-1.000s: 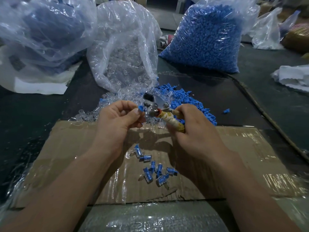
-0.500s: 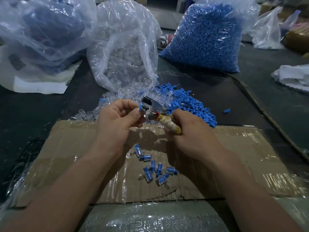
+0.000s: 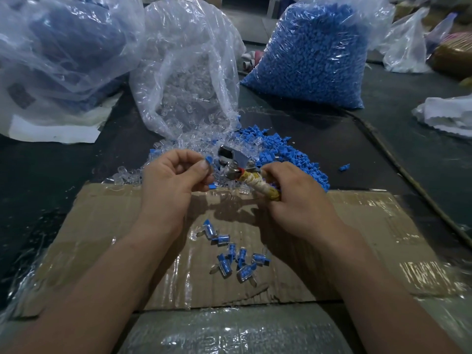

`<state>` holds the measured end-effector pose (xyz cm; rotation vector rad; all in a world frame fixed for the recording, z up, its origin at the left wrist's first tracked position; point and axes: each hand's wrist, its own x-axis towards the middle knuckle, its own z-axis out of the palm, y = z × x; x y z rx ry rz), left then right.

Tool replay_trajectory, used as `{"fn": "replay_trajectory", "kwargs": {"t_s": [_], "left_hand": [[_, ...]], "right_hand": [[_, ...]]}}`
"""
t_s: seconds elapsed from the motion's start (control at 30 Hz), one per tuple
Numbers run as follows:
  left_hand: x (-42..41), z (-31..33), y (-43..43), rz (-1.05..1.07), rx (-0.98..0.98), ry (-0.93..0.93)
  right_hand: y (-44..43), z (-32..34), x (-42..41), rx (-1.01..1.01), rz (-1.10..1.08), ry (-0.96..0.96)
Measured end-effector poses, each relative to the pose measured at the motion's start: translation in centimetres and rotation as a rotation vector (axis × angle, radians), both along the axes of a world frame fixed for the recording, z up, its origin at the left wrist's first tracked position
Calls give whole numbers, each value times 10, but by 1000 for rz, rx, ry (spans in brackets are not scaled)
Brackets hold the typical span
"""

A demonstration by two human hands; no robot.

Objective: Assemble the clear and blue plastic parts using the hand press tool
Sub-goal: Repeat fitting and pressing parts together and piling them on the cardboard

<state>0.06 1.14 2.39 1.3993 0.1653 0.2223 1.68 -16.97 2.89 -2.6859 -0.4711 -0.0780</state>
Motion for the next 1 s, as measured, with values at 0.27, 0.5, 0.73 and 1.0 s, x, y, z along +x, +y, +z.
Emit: {"fn": "replay_trajectory", "kwargs": {"t_s": [0.27,0.5,0.73,1.0], "left_hand": [[-3,7,7,-341,104,170],[-4,7,8,-564,238,214],[12,-13,17,148,631,13],[16,-22,16,73,1074,53]], "right_hand": [[-20,6,9,27,-167,-35],[-20,6,9,2,-164,-30],[-15,10,4,-65,-43,16],[-4,8,-2,-161,126,132]]}}
